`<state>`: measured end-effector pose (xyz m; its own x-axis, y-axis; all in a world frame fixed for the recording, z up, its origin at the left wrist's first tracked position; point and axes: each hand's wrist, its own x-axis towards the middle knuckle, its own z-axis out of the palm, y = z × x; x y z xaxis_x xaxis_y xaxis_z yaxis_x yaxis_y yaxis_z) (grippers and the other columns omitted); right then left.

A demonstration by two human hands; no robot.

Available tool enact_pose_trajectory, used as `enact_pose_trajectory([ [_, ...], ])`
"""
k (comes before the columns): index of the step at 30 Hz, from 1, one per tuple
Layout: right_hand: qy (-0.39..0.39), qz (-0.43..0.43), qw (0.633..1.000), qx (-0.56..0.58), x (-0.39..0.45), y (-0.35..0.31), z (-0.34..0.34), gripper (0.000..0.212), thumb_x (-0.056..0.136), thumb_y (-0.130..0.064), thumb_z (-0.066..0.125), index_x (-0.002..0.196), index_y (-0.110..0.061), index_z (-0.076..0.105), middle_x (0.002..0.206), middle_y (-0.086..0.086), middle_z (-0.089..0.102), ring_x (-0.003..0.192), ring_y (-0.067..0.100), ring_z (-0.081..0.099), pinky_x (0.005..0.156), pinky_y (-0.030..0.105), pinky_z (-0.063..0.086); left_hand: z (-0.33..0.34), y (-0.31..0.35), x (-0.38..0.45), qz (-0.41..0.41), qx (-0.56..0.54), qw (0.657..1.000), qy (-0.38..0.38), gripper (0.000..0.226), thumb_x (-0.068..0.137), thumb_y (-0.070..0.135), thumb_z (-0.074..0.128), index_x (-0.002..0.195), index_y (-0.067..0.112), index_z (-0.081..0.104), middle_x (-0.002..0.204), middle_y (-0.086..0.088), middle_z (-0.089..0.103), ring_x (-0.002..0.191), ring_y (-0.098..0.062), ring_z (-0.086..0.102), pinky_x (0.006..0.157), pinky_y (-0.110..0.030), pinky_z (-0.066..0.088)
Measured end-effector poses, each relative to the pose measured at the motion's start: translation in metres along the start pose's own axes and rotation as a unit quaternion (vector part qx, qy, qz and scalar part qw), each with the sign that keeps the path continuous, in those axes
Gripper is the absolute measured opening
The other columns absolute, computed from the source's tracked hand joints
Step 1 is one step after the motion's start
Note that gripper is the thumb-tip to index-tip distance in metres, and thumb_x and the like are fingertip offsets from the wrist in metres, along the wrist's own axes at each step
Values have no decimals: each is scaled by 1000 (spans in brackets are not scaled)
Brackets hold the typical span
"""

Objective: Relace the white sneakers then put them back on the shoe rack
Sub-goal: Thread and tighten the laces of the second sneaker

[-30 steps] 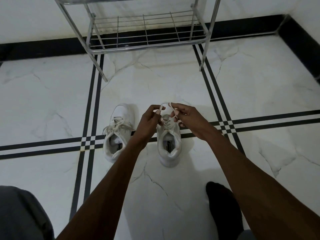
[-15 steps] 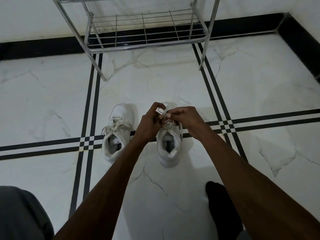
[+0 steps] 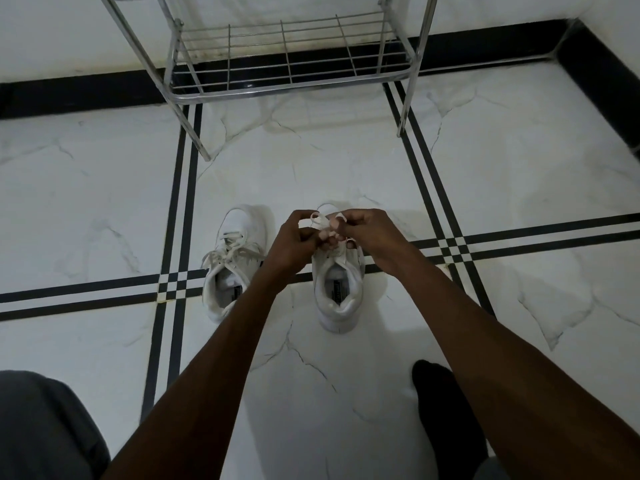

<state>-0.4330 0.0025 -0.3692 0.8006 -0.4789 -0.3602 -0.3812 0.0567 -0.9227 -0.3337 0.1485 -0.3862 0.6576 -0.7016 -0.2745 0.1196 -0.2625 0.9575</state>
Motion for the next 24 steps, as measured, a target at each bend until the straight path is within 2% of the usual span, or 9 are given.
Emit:
enact_pose_trajectory([
  [4,-47,-55,984,-164,1,-8,-12,15,83,-18,79,96,-10,79,82,4,76,72,15,70,69,28,59,-4,-3,4,-32,6,999,10,39,93,-5,67,129,4,56,92,-13,77,83,-25,72,77,-38,55],
  [6,-48,-88,959,-267,3,-14,-14,15,79,-15,82,92,-9,80,78,-1,75,67,12,68,64,21,55,-3,-2,4,-24,19,999,19,34,94,-1,68,126,4,58,90,-11,78,78,-20,72,69,-33,55],
  [9,-11,-149,926,-346,8,-16,-11,16,73,-13,84,88,-9,82,88,7,78,72,15,69,65,18,54,-1,1,2,-19,13,999,27,32,95,7,71,125,4,60,91,-8,80,73,-10,74,58,-22,55],
  [11,31,-167,924,-344,10,-9,-7,13,70,-17,86,82,-12,82,82,6,77,70,16,69,69,31,60,-2,3,1,-16,3,1000,23,31,97,6,68,127,4,61,96,-7,80,77,-9,76,57,-19,56],
  [13,66,-172,922,-339,9,-1,-2,12,69,-22,86,77,-15,79,79,1,74,70,16,68,68,37,60,-4,1,1,-6,6,1000,15,30,100,3,62,129,4,60,103,-6,80,85,-8,76,63,-20,59],
  [16,97,-182,934,-291,8,5,3,11,72,-21,84,76,-14,77,77,0,74,70,11,68,68,32,60,-4,-2,3,17,38,999,-2,37,100,-4,57,135,6,60,114,-4,77,92,-4,75,73,-21,62],
  [21,105,-143,961,-212,7,0,0,9,73,-16,84,79,-13,79,69,-12,70,60,-6,64,59,7,49,-2,4,6,11,34,999,-28,44,97,-1,66,139,8,60,106,-3,76,84,-3,77,72,-16,59],
  [22,100,-133,964,-206,6,-1,-2,10,72,-17,85,80,-14,79,69,-14,69,61,-6,65,60,7,49,-2,6,6,7,34,999,-26,43,95,2,69,137,9,62,105,-5,76,82,-6,77,71,-17,60],
  [24,91,-112,970,-194,5,-1,-8,15,71,-20,88,83,-14,81,74,-10,73,68,1,70,66,18,57,-5,7,6,17,84,996,-5,35,93,10,75,127,10,70,103,-8,79,84,-12,79,69,-21,61],
])
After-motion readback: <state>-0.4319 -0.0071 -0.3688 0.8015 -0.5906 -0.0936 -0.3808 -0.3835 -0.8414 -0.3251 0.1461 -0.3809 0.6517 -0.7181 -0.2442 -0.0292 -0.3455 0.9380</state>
